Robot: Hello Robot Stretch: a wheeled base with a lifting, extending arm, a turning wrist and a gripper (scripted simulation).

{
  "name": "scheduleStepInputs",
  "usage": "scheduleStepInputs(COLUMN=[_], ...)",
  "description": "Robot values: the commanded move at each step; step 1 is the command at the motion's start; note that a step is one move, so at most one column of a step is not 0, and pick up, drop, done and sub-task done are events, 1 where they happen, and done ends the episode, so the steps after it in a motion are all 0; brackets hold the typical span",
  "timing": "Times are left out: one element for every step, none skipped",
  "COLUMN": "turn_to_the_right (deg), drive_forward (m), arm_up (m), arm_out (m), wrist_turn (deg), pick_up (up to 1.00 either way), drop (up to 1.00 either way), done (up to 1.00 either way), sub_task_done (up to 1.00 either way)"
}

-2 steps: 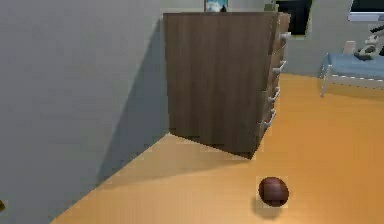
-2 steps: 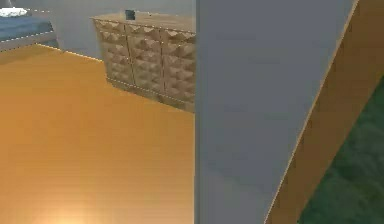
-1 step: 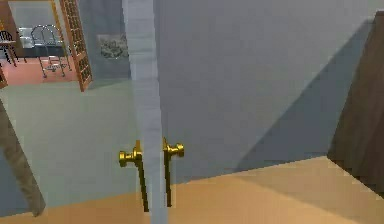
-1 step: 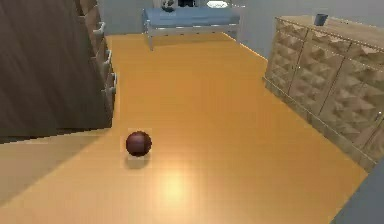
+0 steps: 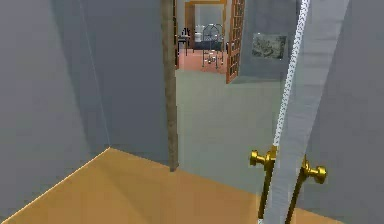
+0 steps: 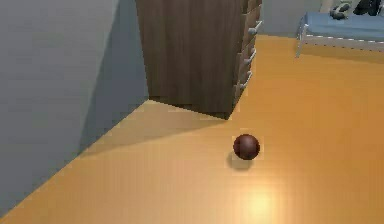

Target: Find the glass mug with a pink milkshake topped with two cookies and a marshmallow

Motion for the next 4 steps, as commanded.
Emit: scheduleStepInputs(turn_to_the_right=[0.0, -45.0, -15.0, 0.0], drive_forward=[0.30, 0.00, 0.00, 0.30], arm_up=[0.00, 0.00, 0.00, 0.00], arm_out=[0.00, 0.00, 0.00, 0.00], wrist_turn=[0.0, 0.0, 0.0, 0.0], pick_up=[0.00, 0.00, 0.00, 0.00], drop=[0.00, 0.00, 0.00, 0.00], done=[0.00, 0.00, 0.00, 0.00], sub_task_done=[0.00, 0.00, 0.00, 0.00])
